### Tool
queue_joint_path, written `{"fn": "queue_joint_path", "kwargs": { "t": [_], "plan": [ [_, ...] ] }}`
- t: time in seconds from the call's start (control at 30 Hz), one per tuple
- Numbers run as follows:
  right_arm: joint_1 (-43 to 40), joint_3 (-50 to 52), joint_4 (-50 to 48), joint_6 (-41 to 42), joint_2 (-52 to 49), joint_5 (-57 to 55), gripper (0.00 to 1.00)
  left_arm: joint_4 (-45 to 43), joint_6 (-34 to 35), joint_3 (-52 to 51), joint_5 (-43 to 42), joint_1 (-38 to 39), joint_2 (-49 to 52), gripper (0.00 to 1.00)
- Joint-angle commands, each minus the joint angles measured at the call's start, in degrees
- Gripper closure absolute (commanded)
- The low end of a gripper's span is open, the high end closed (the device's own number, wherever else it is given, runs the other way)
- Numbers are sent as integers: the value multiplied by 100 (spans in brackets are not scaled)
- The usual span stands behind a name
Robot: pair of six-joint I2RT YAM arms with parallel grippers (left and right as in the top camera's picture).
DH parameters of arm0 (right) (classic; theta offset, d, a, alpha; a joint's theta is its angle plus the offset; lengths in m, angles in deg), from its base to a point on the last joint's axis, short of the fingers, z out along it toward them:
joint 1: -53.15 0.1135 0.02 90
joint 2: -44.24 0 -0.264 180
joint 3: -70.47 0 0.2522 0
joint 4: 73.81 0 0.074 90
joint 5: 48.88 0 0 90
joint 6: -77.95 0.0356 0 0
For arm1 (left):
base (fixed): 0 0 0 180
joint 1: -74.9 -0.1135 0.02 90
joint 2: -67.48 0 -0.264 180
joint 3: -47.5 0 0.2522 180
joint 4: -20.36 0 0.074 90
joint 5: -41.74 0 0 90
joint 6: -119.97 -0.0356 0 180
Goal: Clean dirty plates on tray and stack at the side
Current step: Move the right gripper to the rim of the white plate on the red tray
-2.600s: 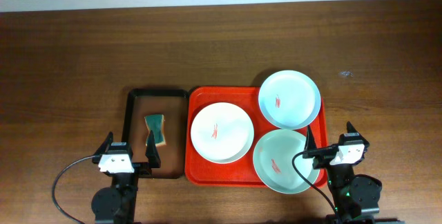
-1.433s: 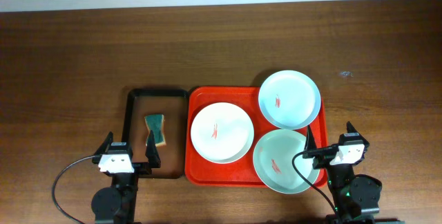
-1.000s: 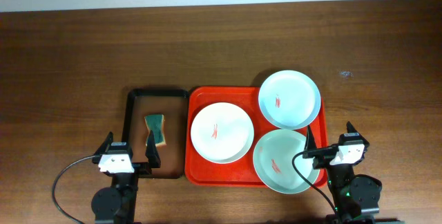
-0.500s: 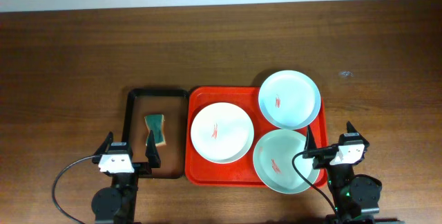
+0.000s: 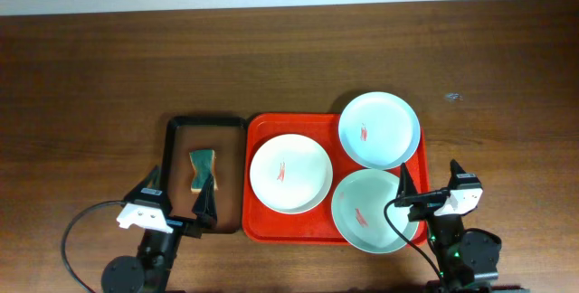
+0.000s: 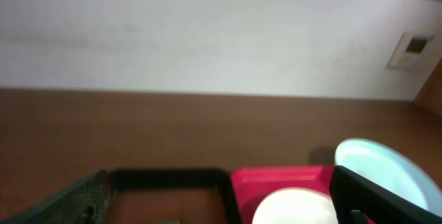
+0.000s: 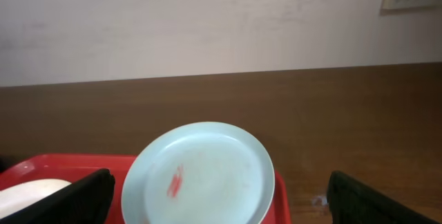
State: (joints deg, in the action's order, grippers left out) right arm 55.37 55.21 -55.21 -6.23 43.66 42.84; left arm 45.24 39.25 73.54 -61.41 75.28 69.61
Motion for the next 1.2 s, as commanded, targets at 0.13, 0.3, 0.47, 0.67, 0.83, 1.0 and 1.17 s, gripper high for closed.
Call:
{"fn": "queue_joint_path", "kwargs": {
  "t": [0.13,0.3,0.47,0.67,0.83,1.0,1.17],
  "plan": [
    [-37,-1121,81,72,22,433,2,11,48,1093,-101,33,549,1],
    [-37,-2586,988,72,-588,590,2,824,-122,3480,-107,33,2592,1],
    [-37,-4371,2149,72,-3025,1714,2,3869,-122,6885,-396,33,5119,1],
    [-37,-6439,3626,70,-6959,4306,2,6122,-291,8426,-407,37,7296,1],
    [-13,-6437,4089,68,-8741,5300,22,6763,-291,8415,-400,37,8008,37],
    [446,-6430,4500,765,-8959,3283,70,6957,-291,8408,-404,37,8686,99],
    [841,-6430,4019,1014,-8959,2798,48,7086,-291,8408,-404,37,8979,100]
  ]
}}
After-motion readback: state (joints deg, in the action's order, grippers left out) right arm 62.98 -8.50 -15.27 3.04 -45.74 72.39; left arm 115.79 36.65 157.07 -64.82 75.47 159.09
